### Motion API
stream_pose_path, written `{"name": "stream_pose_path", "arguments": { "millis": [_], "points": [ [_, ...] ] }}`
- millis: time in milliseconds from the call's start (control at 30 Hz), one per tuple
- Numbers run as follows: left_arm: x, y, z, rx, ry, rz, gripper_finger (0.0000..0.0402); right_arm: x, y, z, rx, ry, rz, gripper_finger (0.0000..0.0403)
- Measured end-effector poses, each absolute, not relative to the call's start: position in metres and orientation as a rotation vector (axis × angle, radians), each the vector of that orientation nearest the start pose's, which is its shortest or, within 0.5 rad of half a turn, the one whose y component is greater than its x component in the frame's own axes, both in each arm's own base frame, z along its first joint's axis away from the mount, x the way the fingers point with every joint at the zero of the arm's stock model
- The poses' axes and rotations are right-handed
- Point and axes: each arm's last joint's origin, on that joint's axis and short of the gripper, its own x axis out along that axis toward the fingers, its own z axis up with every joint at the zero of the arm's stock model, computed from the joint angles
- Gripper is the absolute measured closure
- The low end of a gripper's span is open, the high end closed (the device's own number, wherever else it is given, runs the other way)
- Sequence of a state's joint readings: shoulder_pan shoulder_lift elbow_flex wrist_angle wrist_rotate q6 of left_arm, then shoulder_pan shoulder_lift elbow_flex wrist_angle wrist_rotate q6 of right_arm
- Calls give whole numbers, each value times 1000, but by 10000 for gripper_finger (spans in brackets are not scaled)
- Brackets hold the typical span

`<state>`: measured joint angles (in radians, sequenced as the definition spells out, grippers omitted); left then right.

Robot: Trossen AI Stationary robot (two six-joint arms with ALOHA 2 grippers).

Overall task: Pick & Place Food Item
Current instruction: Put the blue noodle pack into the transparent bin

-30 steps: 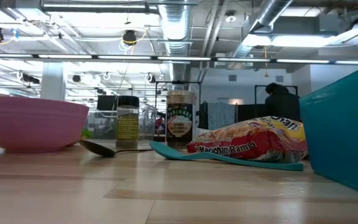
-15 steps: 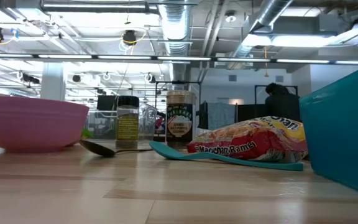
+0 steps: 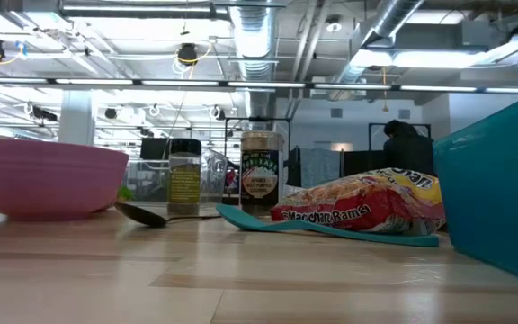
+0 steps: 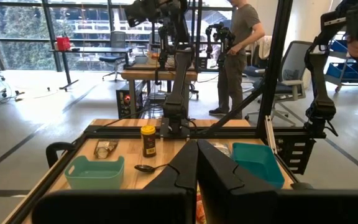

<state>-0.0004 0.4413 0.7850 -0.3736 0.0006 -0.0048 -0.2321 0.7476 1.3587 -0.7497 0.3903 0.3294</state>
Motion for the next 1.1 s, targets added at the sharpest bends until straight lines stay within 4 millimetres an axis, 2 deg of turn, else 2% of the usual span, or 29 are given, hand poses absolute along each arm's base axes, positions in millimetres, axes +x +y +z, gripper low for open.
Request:
{"name": "stream_pose_path", "arguments": {
  "millis": [400, 700, 800, 1100],
  "points": [
    [88, 0, 352, -5, 30, -1, 402, 106, -32, 440, 440, 476, -590, 403],
    [88, 0, 352, -5, 30, -1, 402, 107, -28, 415, 598, 812, -599, 403],
    [88, 0, 352, -5, 30, -1, 402, 103, -25, 411, 636, 871, -628, 403],
    [88, 0, 352, -4, 30, -1, 402, 101, -19, 402, 766, 899, -687, 403]
  ]
}}
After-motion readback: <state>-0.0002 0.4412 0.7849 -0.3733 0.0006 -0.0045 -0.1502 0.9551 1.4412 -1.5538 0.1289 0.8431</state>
